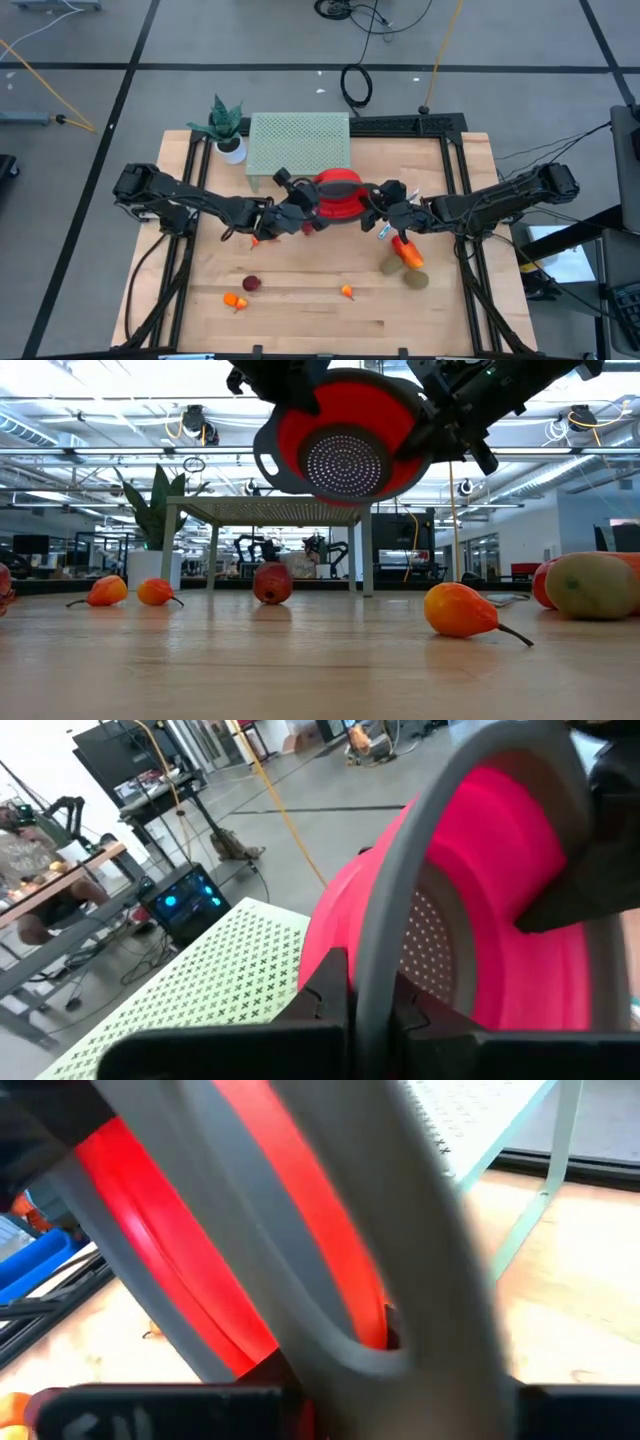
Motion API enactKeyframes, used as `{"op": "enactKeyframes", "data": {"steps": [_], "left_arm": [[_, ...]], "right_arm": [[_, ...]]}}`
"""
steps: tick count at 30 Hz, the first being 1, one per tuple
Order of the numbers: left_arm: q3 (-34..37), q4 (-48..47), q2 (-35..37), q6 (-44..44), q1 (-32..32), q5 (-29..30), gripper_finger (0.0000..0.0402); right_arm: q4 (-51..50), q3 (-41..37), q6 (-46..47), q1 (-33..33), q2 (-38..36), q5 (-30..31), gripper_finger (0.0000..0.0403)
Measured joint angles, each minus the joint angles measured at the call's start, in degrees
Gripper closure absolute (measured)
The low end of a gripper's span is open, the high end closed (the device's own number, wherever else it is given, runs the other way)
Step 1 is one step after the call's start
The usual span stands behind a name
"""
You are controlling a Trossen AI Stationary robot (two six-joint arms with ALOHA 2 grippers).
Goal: Pick & Place Fruit
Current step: Put the red strainer bowl on the shelf
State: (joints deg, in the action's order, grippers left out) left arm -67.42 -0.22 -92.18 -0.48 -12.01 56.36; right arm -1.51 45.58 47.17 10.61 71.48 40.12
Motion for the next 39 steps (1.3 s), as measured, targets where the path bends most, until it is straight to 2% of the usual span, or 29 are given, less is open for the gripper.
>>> {"op": "enactKeyframes", "data": {"steps": [8, 14, 21, 29, 39], "left_arm": [[0.02, -1.8, 0.0, 0.76, -0.08, 1.64, 0.0402], [0.05, -1.85, 0.43, 3.03, -0.09, 2.56, 0.0402], [0.09, -5.41, 2.18, 4.4, -0.07, 4.82, 0.0402], [0.07, -7.73, 5.31, 4.49, -0.02, 6.7, 0.0402], [0.01, -9.66, 13.75, -3.79, 0.85, 5.58, 0.0402]], "right_arm": [[-1.24, 0.09, 0.12, -0.32, -0.09, -6.69, 0.0282], [-4.34, 0.15, 1.04, -0.31, -0.13, -8.71, 0.0262], [-5.39, 0.13, 1.03, -0.26, -0.13, -14.66, 0.0266], [-10.8, 0.09, 1.17, -0.02, -0.51, -15.97, 0.0268], [-16.91, 0.02, -4.56, 0.48, -1.07, -17.95, 0.0297]]}}
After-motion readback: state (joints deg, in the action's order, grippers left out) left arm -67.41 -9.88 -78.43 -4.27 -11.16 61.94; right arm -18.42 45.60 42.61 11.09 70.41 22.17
